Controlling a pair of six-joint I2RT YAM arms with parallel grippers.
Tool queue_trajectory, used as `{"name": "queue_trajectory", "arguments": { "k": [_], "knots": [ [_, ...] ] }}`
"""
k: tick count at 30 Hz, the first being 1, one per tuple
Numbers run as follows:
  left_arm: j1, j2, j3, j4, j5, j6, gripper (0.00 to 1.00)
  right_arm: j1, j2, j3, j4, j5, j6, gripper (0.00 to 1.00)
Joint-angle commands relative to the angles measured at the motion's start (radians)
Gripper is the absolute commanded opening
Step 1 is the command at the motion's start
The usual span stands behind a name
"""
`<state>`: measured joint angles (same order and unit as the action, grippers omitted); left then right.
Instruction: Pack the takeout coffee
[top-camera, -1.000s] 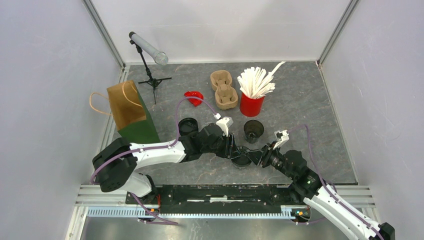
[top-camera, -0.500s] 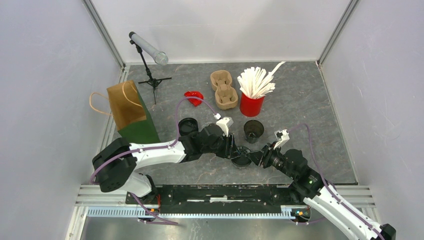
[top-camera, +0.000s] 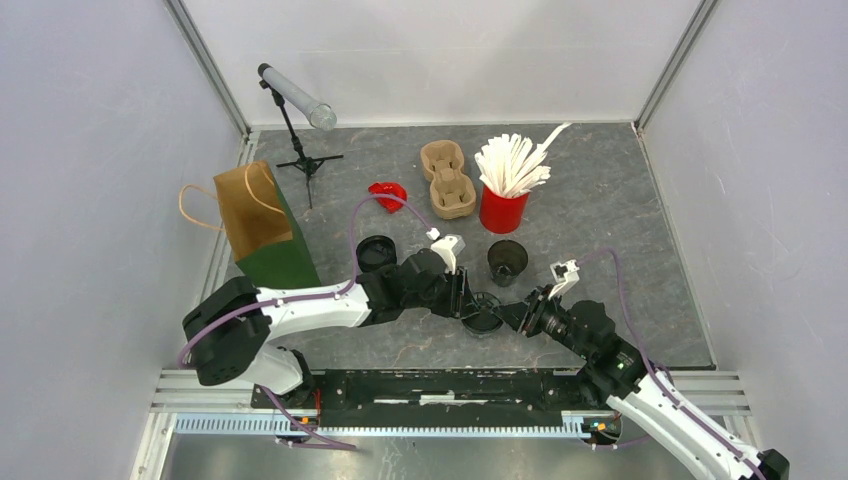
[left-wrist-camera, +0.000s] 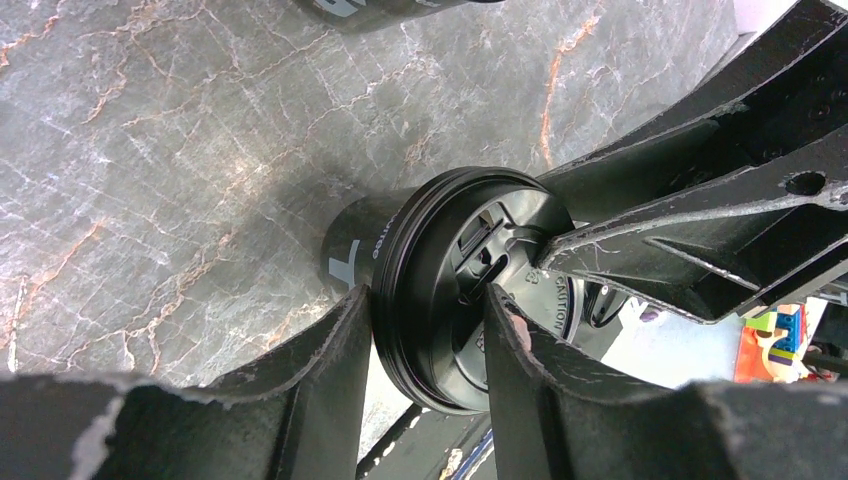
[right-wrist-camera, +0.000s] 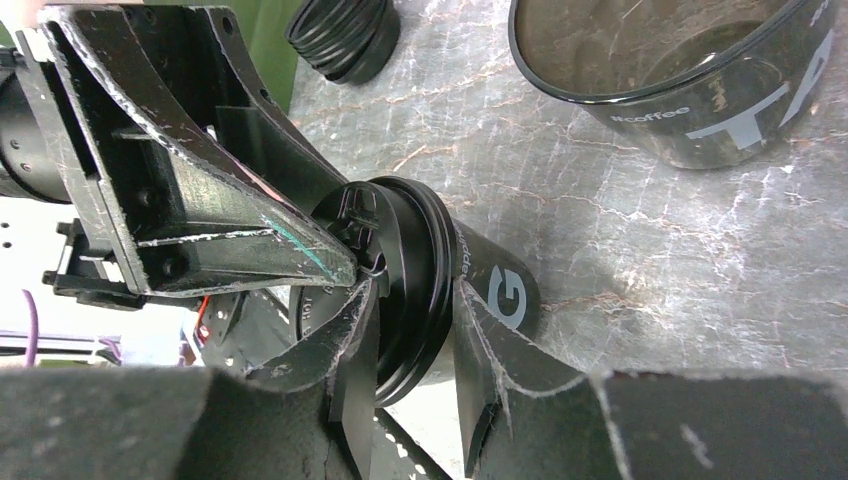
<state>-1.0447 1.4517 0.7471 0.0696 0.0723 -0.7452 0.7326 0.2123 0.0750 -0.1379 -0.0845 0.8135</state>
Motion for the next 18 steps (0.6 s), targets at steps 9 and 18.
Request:
{"name": "queue_trajectory", "arguments": {
  "k": [9,18],
  "knots": [
    [0.007,0.088,-0.066,-0.33,-0.164,0.024,0.49,0.007,-0.03,-0.319,-0.012,-0.057,0.044,0.27],
    [0.007,0.06,-0.063,-0.399,-0.202,-0.007,0.49,0.007,0.075,-0.37,0.054,-0.014,0.027,0.28]
  ]
}}
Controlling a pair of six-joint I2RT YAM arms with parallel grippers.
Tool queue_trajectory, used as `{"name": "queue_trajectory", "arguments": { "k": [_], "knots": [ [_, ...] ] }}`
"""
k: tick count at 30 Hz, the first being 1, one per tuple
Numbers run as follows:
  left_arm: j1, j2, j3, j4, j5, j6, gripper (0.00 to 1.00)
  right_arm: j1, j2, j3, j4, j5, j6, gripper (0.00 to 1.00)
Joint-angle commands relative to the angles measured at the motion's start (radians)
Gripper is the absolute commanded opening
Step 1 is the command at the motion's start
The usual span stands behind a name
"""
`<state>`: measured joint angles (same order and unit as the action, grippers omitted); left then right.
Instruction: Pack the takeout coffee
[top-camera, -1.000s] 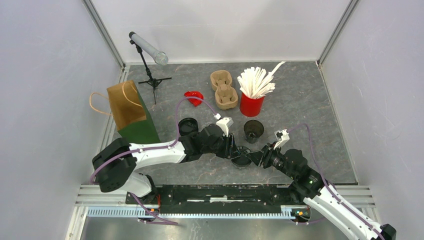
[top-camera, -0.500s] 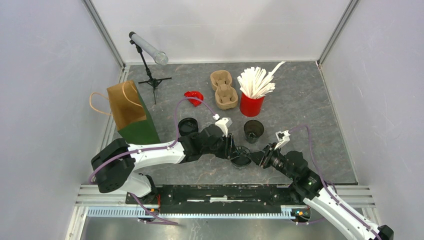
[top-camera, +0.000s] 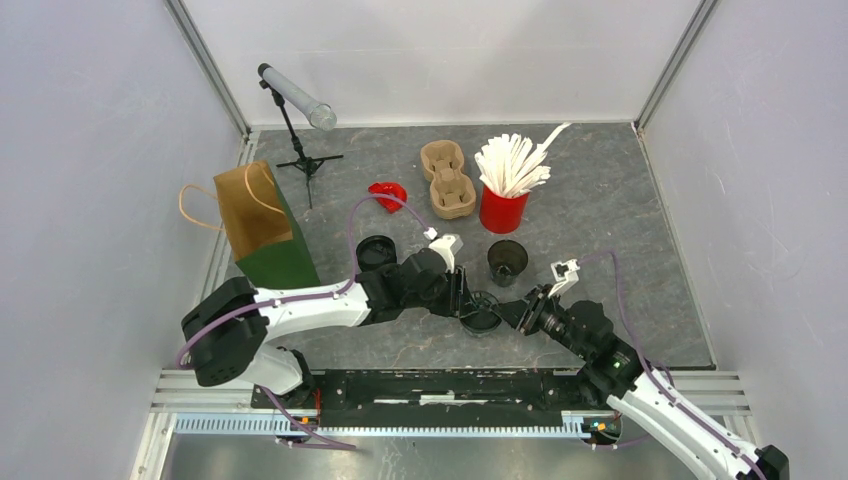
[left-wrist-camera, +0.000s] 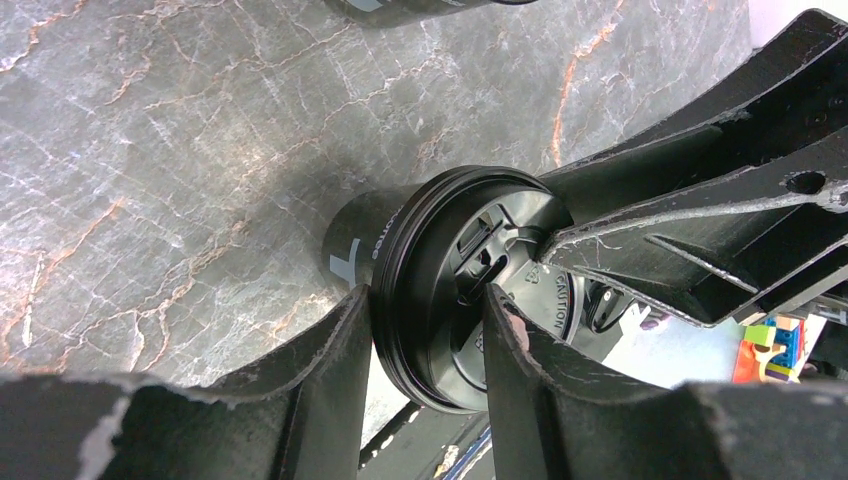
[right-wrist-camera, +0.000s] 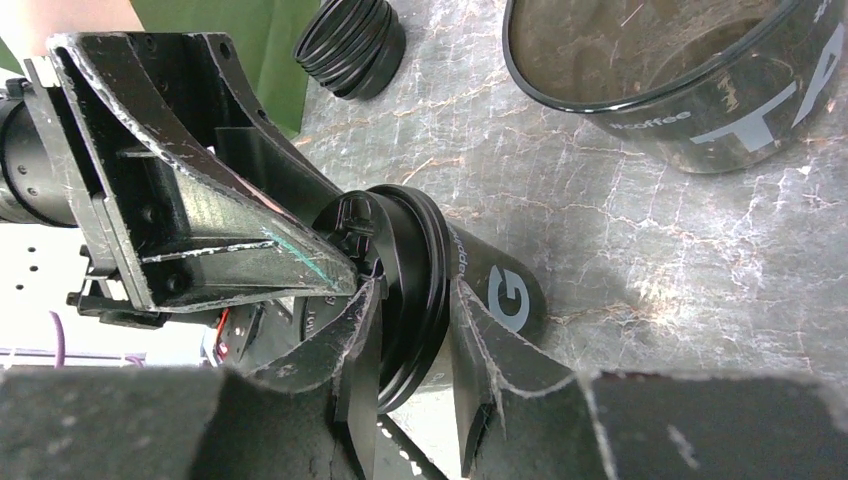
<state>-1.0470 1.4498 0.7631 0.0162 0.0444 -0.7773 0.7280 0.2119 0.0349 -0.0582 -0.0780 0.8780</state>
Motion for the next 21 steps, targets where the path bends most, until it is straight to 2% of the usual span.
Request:
{"name": "queue_trajectory", "arguments": {
  "k": [1,10,15,19,21],
  "knots": [
    [0.009,0.054,-0.083,-0.344,-0.171,0.019,0.49,0.011,0.105,-0.316,-0.011,-0.005,-0.059,0.28],
    [0.009,-0.045,-0.171,-0.194,-0.062,-0.078,0.48,0.011,0.358,-0.243,0.227,-0.052,-0.216,0.27],
    [0.009,-0.04,-0.184,-0.189,-0.08,-0.084,0.48,0.011,0.425,-0.252,0.309,-0.078,-0.199,0.27],
    [0.009,-0.022,-0.171,-0.198,-0.08,-0.053,0.47,0.011,0.401,-0.199,0.251,-0.077,-0.211,0.29],
    [0.009,-0.027,-0.166,-0.186,-0.066,-0.011,0.47,0.011,0.354,-0.129,0.181,-0.067,-0.222,0.34]
  ]
}}
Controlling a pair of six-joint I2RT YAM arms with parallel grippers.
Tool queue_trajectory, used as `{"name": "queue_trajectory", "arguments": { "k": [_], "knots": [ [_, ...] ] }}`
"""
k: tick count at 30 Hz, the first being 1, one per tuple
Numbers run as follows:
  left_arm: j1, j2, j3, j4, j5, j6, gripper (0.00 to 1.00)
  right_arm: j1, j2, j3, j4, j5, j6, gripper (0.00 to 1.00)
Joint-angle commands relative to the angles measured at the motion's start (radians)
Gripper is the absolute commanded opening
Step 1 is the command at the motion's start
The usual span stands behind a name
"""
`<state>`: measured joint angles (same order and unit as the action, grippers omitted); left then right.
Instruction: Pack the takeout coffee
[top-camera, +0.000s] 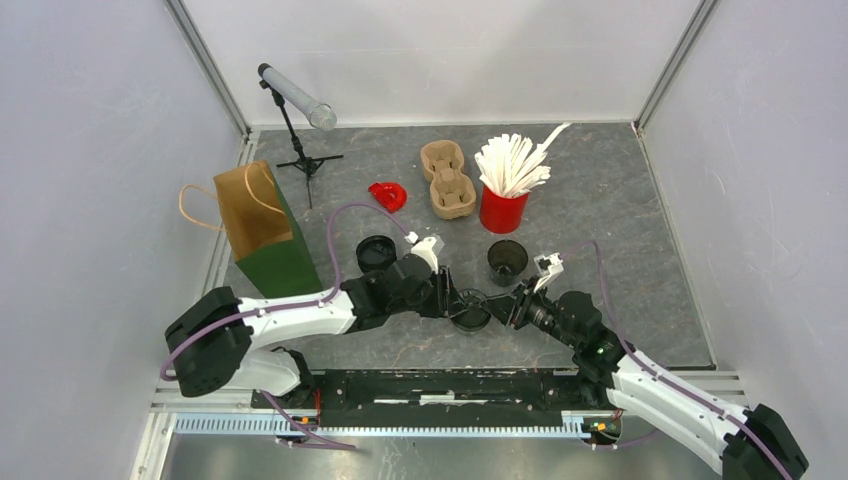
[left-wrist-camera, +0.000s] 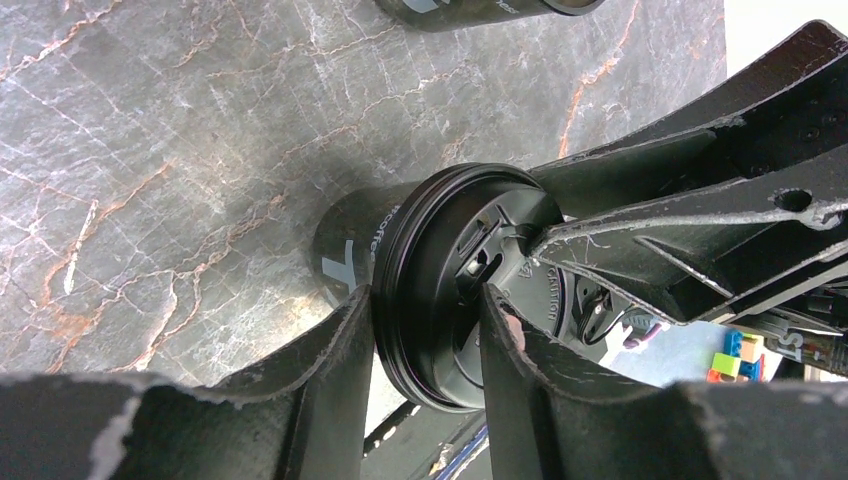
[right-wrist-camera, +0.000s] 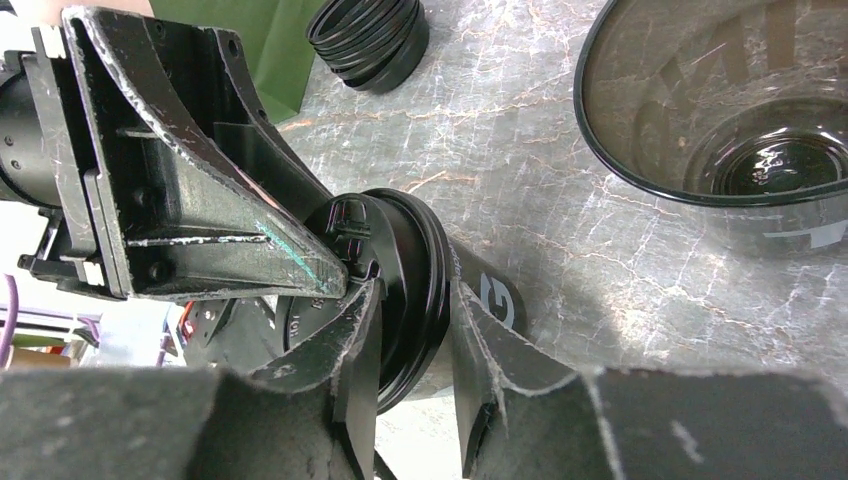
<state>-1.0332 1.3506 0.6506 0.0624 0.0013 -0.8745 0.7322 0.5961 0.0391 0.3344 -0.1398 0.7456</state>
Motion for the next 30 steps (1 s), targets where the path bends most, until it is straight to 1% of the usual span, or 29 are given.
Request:
{"name": "queue_trajectory", "arguments": {
  "k": [1,3,4,6,9,13,15,19,23,26,30],
  "knots": [
    [-0.005,0.072,-0.048,-0.236,-0.023,0.107,0.47,0.007,-0.058,-0.087,-0.266,0.013,-0.1,0.36],
    [-0.004,0.072,-0.034,-0.256,-0.033,0.161,0.47,0.007,-0.104,0.001,-0.372,0.073,-0.128,0.41],
    [-0.004,0.073,-0.027,-0.264,-0.033,0.181,0.47,0.007,-0.12,0.041,-0.423,0.105,-0.149,0.45],
    [-0.004,0.076,-0.015,-0.283,-0.036,0.216,0.47,0.007,-0.128,0.103,-0.491,0.146,-0.189,0.49],
    [-0.003,0.091,0.004,-0.296,-0.03,0.26,0.47,0.008,-0.12,0.168,-0.543,0.193,-0.245,0.53],
    [-0.003,0.122,0.023,-0.286,-0.01,0.31,0.47,0.006,-0.103,0.237,-0.564,0.198,-0.289,0.54],
    [-0.004,0.136,0.024,-0.267,-0.006,0.33,0.47,0.006,-0.096,0.26,-0.551,0.17,-0.31,0.53],
    [-0.002,0.167,0.034,-0.231,0.054,0.364,0.47,0.003,-0.067,0.283,-0.522,0.109,-0.328,0.45],
    [-0.004,0.2,0.048,-0.21,0.098,0.388,0.47,-0.002,-0.034,0.297,-0.484,0.077,-0.347,0.4],
    [-0.002,0.216,0.055,-0.208,0.096,0.397,0.47,-0.006,0.007,0.308,-0.449,0.036,-0.368,0.36],
    [-0.003,0.225,0.059,-0.213,0.089,0.403,0.47,-0.016,0.048,0.326,-0.441,0.046,-0.38,0.3]
  ]
}}
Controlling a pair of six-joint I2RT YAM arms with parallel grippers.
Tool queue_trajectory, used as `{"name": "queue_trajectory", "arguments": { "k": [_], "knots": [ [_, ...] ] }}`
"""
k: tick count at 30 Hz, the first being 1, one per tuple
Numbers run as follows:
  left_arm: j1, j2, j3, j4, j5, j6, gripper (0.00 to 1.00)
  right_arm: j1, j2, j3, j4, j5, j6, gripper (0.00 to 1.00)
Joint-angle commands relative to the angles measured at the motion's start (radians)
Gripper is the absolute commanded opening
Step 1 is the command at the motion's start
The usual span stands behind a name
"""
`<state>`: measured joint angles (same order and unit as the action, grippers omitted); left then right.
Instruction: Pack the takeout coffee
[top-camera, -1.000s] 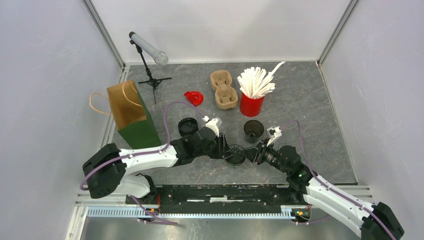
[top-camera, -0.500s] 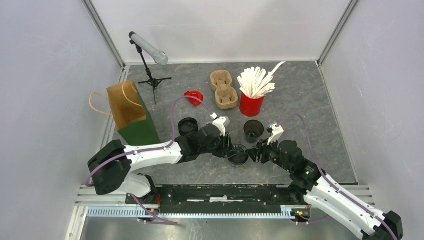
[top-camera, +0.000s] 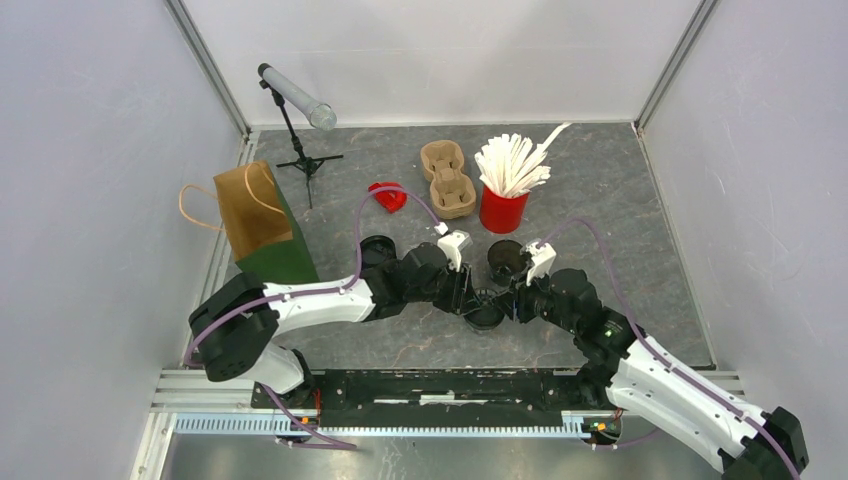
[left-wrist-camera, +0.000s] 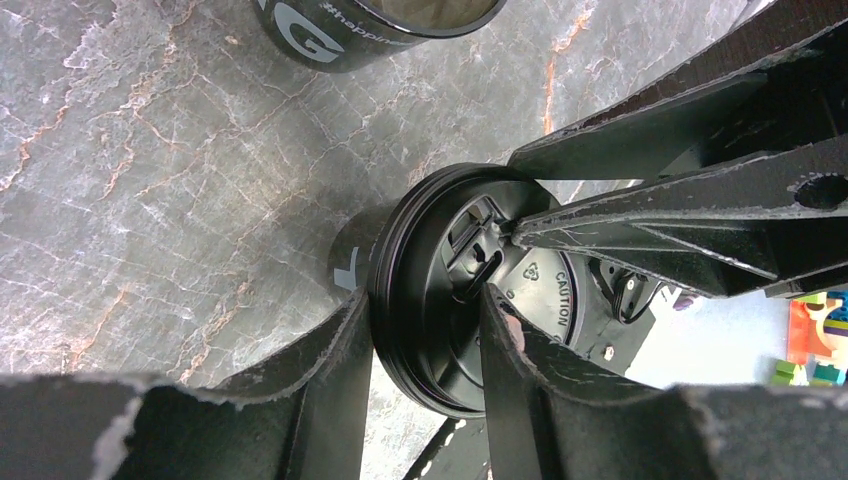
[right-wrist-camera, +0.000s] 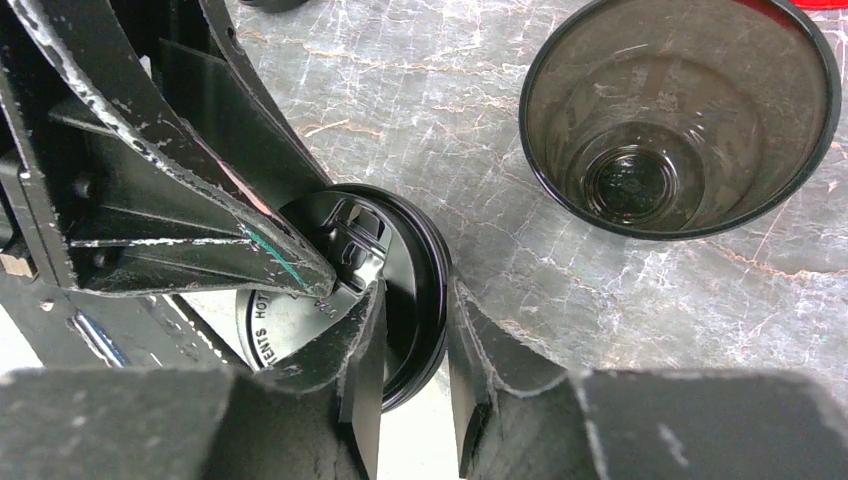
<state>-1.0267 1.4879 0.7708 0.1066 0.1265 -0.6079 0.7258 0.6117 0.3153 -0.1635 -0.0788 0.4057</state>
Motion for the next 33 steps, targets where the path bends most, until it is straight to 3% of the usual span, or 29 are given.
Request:
{"name": "queue_trajectory", "arguments": {
  "k": [1,4,8,12,26,33],
  "knots": [
    [-0.009,0.086,-0.062,-0.258,-0.038,0.137,0.47,-0.012,0.034,0.051,0.061,-0.012,-0.041,0.29],
    [-0.009,0.083,-0.064,-0.262,-0.043,0.139,0.47,-0.018,0.036,0.068,0.062,-0.005,-0.046,0.3],
    [-0.009,0.089,-0.064,-0.265,-0.047,0.137,0.47,-0.019,0.034,0.128,-0.012,0.002,-0.074,0.42],
    [-0.01,0.092,-0.064,-0.265,-0.047,0.135,0.47,-0.019,0.014,0.16,-0.06,0.008,-0.08,0.43],
    [-0.01,0.084,-0.082,-0.245,-0.046,0.128,0.47,-0.019,0.088,0.118,-0.011,-0.026,-0.105,0.27],
    [-0.01,0.079,-0.098,-0.238,-0.053,0.109,0.47,-0.019,0.089,0.01,0.008,-0.027,-0.05,0.21]
  ]
}}
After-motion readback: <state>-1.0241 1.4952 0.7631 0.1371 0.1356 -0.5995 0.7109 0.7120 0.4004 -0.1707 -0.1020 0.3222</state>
